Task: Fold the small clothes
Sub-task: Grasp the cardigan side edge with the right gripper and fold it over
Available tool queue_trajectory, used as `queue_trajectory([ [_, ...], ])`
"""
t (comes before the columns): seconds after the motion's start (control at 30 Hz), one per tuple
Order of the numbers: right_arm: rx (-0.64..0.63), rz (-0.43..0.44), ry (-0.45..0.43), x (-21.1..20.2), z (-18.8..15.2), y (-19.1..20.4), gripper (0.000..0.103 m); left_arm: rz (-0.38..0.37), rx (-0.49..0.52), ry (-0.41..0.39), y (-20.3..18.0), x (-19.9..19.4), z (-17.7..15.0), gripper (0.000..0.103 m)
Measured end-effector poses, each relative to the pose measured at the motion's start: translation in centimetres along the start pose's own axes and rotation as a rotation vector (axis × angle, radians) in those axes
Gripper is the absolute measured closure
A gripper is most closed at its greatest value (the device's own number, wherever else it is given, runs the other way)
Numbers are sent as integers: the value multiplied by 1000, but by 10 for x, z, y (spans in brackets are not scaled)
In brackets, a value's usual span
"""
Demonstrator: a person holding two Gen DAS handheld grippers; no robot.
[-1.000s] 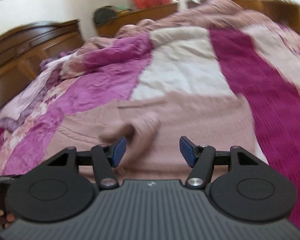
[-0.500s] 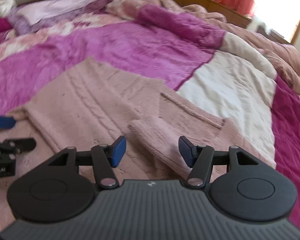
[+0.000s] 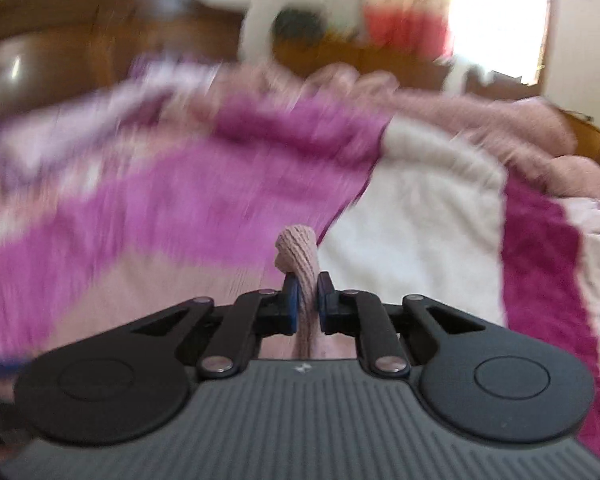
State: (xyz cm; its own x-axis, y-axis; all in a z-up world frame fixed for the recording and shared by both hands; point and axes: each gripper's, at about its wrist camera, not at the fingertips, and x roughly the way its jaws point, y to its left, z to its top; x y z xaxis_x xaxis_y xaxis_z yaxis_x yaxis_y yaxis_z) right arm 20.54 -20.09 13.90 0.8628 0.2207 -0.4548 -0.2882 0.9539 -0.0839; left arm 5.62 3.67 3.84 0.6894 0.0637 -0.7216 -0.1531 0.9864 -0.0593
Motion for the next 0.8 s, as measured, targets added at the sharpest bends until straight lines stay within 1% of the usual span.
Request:
queue_trajectory([
  [0.07, 93, -25, -101, -25, 7, -24, 91, 6, -6, -8, -1, 0, -1, 39],
  [0.13, 191, -70, -181, -47, 1, -49, 91, 12, 0, -16, -2, 0, -2, 39],
  [0.2, 277, -130, -214, -58, -18, -73, 91, 18, 6, -27, -3, 0, -5, 39],
  [0.23, 331, -155, -214, -60, -35, -85, 91, 21, 9, -31, -4, 0, -6, 39],
  [0.27, 379, -161, -202, -59, -51, -94, 91, 25, 14, -34, -5, 1, -7, 39],
  [0.3, 418, -171, -166, -55, -68, -101, 91, 31, 23, -36, -7, 1, -7, 39],
  [0.43, 517, -225, 44, -35, -142, -118, 90, 51, 51, -42, -12, 2, -11, 39],
  [0.47, 544, -239, 79, -33, -155, -119, 88, 52, 56, -43, -12, 2, -11, 39],
  [0.5, 581, -246, 103, -33, -166, -121, 88, 51, 61, -43, -12, 2, -11, 39],
  [0.53, 619, -238, 101, -36, -173, -123, 88, 48, 63, -42, -11, 2, -11, 39],
  [0.6, 648, -232, 87, -44, -178, -125, 87, 43, 65, -39, -10, 2, -10, 39],
  [0.7, 649, -246, 94, -50, -171, -125, 79, 40, 59, -35, -9, 1, -9, 39],
  [0.77, 643, -274, 85, -56, -164, -124, 69, 40, 61, -32, -9, 0, -9, 39],
  [0.8, 638, -286, 74, -60, -162, -125, 66, 39, 63, -31, -9, -2, -9, 39],
])
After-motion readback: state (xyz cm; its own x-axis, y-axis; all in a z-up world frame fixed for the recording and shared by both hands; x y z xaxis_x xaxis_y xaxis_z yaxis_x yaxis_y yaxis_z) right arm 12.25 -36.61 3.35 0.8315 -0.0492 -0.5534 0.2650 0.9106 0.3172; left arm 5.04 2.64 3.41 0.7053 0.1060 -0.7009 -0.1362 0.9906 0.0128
